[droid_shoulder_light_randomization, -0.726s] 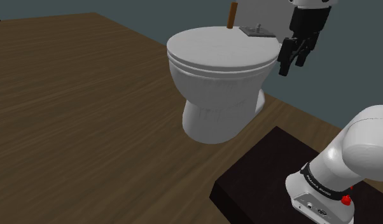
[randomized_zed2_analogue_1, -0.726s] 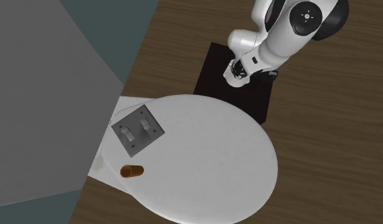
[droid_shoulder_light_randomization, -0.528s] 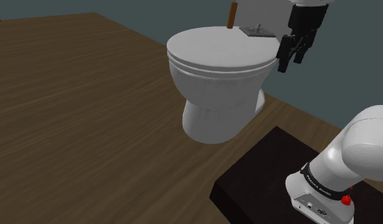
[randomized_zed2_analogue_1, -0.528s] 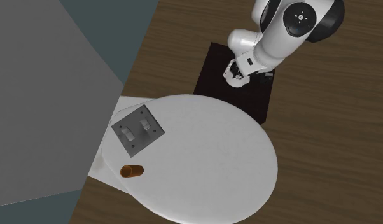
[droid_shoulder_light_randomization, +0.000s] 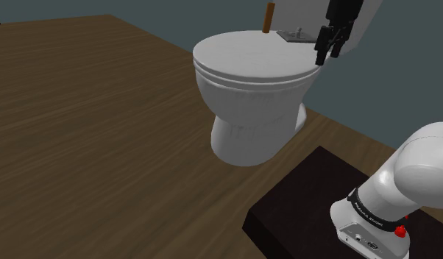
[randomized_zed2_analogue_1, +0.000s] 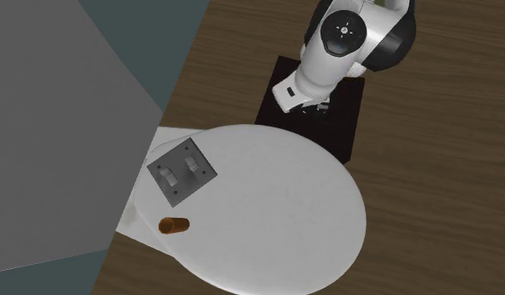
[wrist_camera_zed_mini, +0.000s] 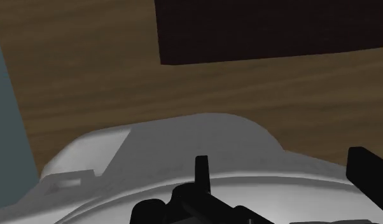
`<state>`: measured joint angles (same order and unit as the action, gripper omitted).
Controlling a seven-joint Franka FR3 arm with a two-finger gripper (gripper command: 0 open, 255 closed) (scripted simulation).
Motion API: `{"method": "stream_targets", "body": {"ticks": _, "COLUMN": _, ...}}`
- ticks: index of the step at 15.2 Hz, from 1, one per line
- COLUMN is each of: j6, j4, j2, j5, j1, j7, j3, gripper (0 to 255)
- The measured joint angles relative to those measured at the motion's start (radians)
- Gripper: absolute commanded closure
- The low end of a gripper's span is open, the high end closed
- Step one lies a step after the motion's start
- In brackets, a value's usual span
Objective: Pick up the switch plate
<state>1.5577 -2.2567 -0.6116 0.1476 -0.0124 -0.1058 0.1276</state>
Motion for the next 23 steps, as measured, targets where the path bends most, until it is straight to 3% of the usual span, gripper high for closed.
{"method": "stream_targets", "body": {"ticks": 11, "j6": 0.098, "j4": 0.302, "j2": 0.333, "j5": 0.005, "j1": -0.014, "j7": -0.265, "j3": 0.171, "gripper": 0}}
{"method": "stream_targets", "body": {"ticks": 19, "j6": 0.075, "j4": 0.662, "j2": 0.645, "j5": -0.105, "j1": -0.05, "j7": -0.473, "j3": 0.263, "gripper": 0}}
{"method": "stream_targets", "body": {"ticks": 23, "j6": 0.017, "j4": 0.92, "j2": 0.844, "j5": -0.197, "j1": -0.11, "j7": -0.578, "j3": 0.29, "gripper": 0}}
